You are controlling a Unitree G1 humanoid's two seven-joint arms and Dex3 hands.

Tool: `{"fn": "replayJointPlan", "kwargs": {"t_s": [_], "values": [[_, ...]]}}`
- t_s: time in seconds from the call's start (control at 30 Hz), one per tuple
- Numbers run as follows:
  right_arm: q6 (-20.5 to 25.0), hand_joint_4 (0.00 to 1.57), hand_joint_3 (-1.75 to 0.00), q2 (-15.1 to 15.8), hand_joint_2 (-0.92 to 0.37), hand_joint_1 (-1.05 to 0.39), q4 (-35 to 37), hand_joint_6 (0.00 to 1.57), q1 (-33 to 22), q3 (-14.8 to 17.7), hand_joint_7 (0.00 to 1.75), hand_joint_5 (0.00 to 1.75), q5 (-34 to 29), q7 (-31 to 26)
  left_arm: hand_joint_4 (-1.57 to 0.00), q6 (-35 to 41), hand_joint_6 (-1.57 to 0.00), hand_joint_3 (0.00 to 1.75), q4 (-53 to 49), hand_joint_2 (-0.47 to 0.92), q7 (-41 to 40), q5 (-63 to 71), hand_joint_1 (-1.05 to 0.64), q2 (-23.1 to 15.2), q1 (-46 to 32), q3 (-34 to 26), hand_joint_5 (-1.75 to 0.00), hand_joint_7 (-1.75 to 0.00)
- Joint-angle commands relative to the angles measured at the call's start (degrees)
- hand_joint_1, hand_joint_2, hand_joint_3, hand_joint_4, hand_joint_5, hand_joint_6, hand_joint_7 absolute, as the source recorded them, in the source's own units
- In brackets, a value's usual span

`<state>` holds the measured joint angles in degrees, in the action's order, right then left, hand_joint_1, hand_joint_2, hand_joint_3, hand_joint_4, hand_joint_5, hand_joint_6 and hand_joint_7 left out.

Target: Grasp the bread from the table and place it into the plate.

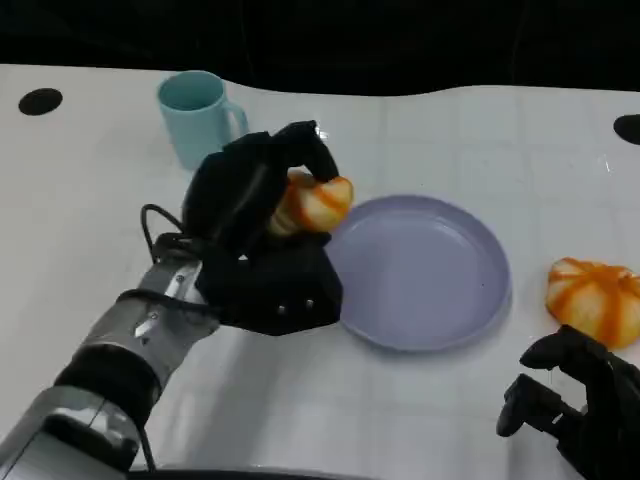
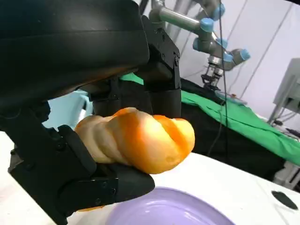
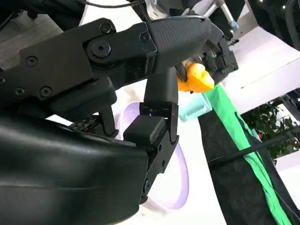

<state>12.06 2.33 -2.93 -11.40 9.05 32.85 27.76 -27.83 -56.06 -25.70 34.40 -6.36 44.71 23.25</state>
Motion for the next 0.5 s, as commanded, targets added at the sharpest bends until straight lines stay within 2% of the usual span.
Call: {"fn": "replayJointPlan", "kwargs": {"t_s": [0.03,0.5], "values": [[-0.47,0.72,-0.16,0.13,-0.92,-0.53,0.1,0.78,0.04,0.51,1.09,1.54,0.35,0.25,-0.92,-1.27,-0.7,1.36,-2.68,0.4,-0.82,1.7,-0.12,1.41,3.57,1.53,-1.75,-1.75],[-1.7,0.71,-0.18,-0.22,-0.92,-0.54,-0.94,0.76,-0.86,-0.54,1.13,1.57,-0.87,-0.15,-0.93,-2.12,-0.72,1.32,-9.12,0.5,2.03,2.62,-0.24,7.63,9.11,5.24,-1.75,-1.75]]}}
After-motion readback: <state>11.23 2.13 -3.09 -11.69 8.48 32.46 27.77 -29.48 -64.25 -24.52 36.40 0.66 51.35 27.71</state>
